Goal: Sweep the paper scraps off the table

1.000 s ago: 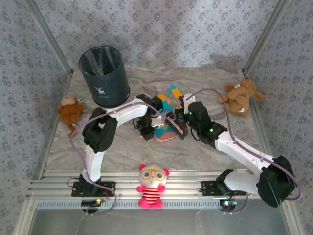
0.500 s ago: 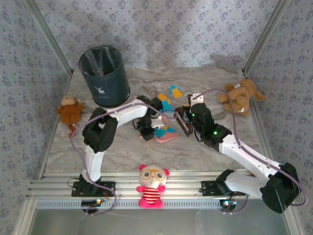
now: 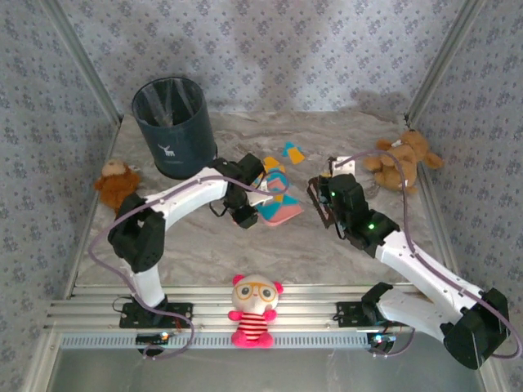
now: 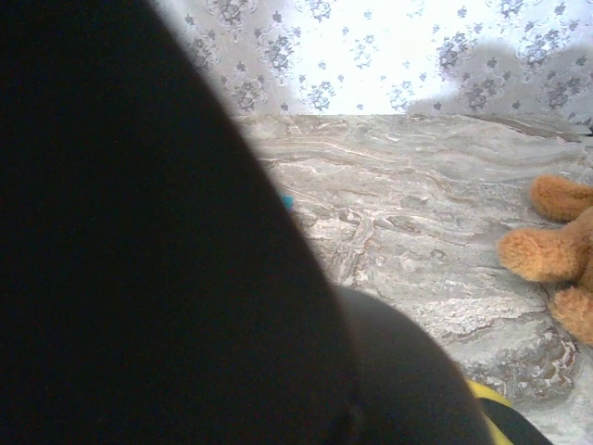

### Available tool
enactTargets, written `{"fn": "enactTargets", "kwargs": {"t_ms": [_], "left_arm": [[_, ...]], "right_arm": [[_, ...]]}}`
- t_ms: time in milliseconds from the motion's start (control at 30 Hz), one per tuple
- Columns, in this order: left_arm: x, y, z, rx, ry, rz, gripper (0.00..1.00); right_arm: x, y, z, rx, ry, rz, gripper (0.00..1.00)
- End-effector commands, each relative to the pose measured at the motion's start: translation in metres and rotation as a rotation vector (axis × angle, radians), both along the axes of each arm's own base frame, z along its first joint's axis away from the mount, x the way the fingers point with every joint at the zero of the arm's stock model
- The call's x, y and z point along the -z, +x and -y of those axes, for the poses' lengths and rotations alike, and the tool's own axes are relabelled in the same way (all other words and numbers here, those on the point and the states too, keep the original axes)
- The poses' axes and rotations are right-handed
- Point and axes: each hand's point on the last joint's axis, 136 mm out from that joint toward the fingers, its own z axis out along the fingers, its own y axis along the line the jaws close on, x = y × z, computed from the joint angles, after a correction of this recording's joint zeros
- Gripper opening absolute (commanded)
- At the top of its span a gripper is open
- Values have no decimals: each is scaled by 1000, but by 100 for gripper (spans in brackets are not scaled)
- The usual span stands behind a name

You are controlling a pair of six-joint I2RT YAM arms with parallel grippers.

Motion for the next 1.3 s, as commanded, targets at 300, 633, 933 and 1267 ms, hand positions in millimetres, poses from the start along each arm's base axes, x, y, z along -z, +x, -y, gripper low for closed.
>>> {"fn": "enactTargets", "kwargs": {"t_ms": [300, 633, 933, 1267], "left_arm": [[-88, 9, 12, -131, -278, 109, 0], [-140, 31, -4, -270, -467, 129, 0], [-181, 63, -26, -409, -580, 139, 0], [-208, 106, -52, -596, -635, 153, 0]], "right_arm": [[5, -1, -2, -56, 69, -42, 0], [9, 1, -10, -115, 101, -85, 0], [10, 3, -9, -118, 122, -92, 0], [10, 7, -7, -108, 128, -107, 0]]}}
